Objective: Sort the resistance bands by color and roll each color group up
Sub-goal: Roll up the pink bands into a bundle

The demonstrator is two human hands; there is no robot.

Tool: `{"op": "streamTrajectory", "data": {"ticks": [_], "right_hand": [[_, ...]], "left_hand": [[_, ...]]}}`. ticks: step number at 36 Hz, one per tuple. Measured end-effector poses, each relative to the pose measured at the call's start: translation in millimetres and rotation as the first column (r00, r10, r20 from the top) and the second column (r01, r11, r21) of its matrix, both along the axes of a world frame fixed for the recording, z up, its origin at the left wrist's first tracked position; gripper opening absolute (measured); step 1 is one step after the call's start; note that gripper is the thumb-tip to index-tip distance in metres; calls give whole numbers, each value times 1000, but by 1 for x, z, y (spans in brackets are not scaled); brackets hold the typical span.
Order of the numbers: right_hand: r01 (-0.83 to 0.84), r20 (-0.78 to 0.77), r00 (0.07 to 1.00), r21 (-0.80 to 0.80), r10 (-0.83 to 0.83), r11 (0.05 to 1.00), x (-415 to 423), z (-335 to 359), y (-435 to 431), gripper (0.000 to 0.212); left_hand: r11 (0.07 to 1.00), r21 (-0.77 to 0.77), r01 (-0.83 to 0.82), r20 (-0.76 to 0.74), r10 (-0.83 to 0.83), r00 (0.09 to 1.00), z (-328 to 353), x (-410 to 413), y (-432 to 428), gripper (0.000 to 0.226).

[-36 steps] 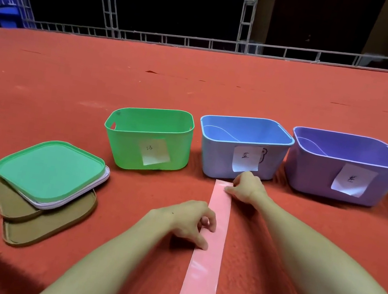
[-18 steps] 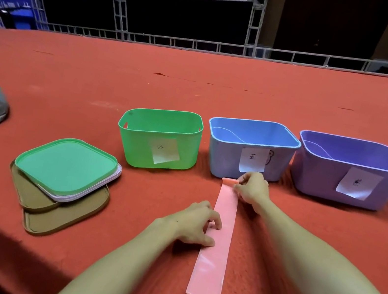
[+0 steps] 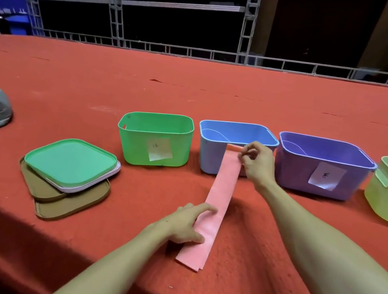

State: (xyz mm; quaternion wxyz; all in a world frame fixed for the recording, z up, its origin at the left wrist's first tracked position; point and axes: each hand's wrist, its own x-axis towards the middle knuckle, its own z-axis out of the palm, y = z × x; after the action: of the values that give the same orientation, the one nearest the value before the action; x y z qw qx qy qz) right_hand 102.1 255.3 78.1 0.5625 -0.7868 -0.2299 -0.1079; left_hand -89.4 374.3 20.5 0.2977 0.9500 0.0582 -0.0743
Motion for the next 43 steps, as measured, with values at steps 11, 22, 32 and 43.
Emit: {"op": "streamTrajectory", "data": {"ticks": [11,22,32,43], "right_hand": [[45,123,991,1,-45,999,-17,69,-53,24],[94,61,994,-64,-91,993,-8,104,-159,19],[110,-79,989,-207,-129,972,8,34,-262,17],[133,-102,981,-273,-167,953,46,-42,-277,21]], "left_hand": [[971,-236,20,180,23,983,18,-18,-45,76],[812,-542,217,196,-128,972,41,-13,-149,79],[812,-511,283,111,-265,958,17,-4,-234,82],[852,-436,289,-5,-324,946,-1,27,-249,85]]}}
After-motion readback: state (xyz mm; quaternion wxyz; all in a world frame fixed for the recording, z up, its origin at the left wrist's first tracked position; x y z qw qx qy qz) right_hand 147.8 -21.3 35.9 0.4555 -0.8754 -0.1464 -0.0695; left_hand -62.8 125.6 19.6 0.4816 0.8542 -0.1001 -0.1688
